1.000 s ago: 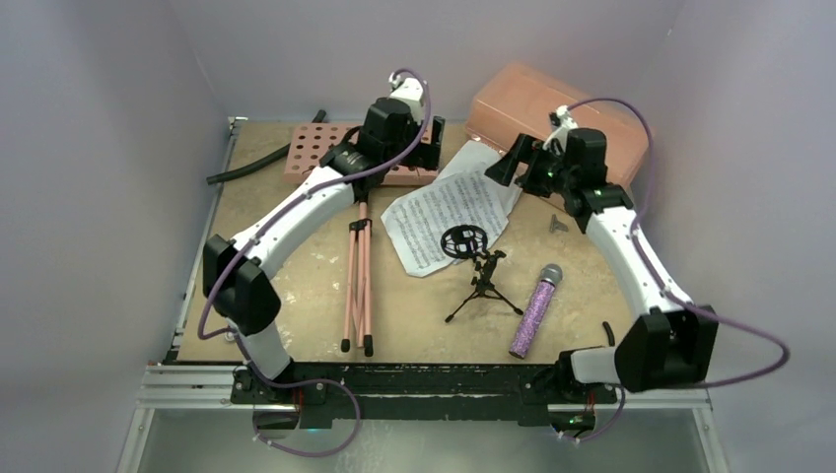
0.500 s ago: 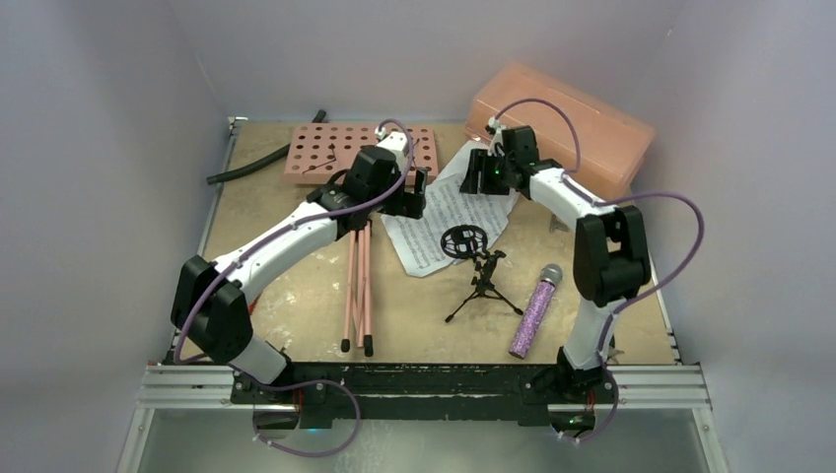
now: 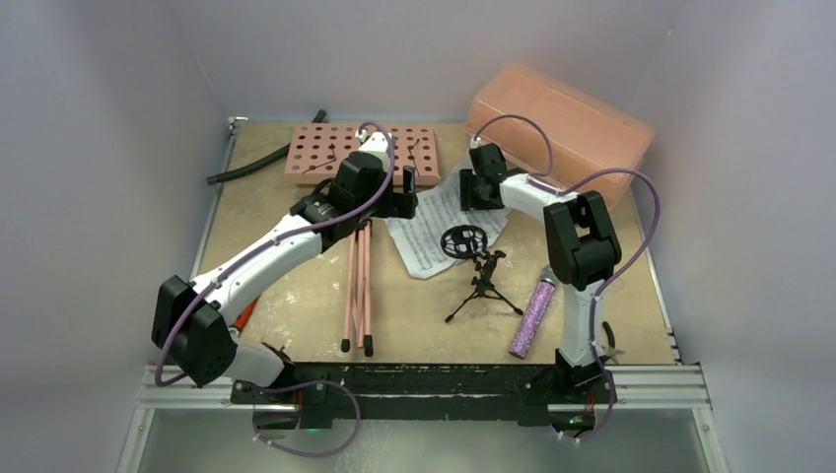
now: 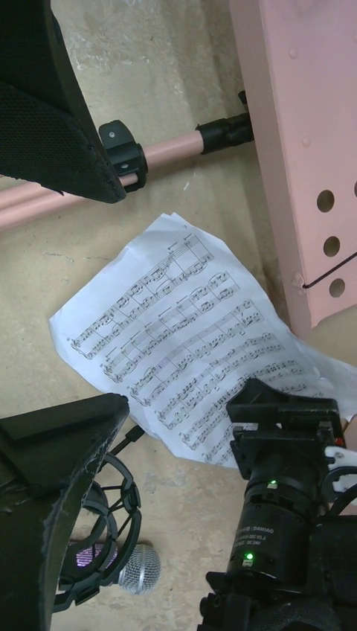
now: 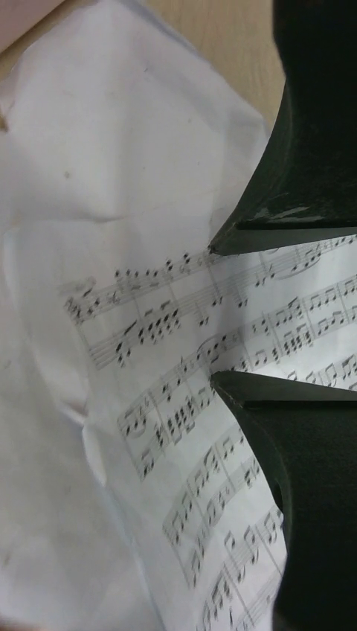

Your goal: Set up the instrument practice props

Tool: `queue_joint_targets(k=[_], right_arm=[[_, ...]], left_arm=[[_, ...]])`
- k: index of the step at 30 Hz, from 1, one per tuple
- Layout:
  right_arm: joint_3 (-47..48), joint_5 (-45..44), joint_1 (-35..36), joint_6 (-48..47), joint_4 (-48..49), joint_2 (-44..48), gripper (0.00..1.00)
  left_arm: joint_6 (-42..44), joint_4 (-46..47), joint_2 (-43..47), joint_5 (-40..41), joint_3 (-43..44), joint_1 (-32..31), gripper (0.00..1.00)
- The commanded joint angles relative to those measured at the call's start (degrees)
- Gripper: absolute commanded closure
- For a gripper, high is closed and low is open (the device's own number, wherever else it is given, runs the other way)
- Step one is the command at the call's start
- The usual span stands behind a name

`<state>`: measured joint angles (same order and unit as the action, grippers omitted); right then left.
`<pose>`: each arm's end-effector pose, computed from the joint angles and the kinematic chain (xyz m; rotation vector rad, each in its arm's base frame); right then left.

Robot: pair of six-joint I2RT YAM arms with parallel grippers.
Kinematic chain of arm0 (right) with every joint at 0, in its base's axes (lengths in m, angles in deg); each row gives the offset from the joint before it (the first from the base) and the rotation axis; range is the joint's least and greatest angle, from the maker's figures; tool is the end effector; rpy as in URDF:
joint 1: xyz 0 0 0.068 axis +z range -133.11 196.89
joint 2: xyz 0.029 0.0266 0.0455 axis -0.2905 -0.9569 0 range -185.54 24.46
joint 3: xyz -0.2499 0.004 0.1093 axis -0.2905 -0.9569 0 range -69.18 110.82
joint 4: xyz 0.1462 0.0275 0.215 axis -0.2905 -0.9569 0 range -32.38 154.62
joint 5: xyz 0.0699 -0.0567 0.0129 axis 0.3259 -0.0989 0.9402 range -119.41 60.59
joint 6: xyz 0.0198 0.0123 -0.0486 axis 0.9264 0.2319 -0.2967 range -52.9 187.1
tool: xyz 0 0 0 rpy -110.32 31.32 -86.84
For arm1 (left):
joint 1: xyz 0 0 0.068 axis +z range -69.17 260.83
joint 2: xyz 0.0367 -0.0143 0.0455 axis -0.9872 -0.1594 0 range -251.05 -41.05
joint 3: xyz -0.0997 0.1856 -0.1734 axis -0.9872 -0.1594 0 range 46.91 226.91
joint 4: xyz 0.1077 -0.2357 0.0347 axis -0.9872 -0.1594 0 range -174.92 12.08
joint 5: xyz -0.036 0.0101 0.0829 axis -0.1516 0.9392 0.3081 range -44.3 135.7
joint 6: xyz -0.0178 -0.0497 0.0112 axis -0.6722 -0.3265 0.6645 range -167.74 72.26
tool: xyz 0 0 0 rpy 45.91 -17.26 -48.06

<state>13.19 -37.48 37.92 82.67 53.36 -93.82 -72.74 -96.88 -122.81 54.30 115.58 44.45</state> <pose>0.4246 0.1579 0.1707 -0.0479 2.3873 0.1339 0.2664 -0.1897 0.3198 0.1244 2.1564 -0.4703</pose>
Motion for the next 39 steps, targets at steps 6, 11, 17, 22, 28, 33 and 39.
queue_joint_targets(k=[6,11,17,22,28,33,39], right_arm=[[-8.1,-4.0,-0.9,2.7,-10.3,5.3,0.36],[-12.4,-1.3,-3.2,5.9,-12.4,10.2,0.35],[-11.8,-0.3,-5.0,5.1,-14.3,15.9,0.34],[-4.4,1.7,-4.9,3.4,-17.3,19.6,0.32],[1.7,7.8,-5.0,2.7,-16.7,25.0,0.29],[3.0,16.4,-4.8,1.2,-13.9,27.6,0.25],[2.7,26.1,-4.1,4.5,-11.8,26.5,0.23]], left_arm=[[-3.5,-1.1,1.5,7.5,-0.7,0.7,0.01],[-3.9,-2.2,1.0,7.8,-1.1,1.4,0.01],[-5.4,-3.6,1.0,7.9,-2.3,2.7,0.0],[-7.4,-4.4,1.2,7.8,-3.8,3.6,0.01],[-10.5,-5.9,2.5,7.8,-7.6,5.0,0.01],[-13.7,-8.0,4.1,6.2,-12.7,7.4,0.0],[-15.4,-7.7,7.5,1.0,-19.9,10.5,0.0]])
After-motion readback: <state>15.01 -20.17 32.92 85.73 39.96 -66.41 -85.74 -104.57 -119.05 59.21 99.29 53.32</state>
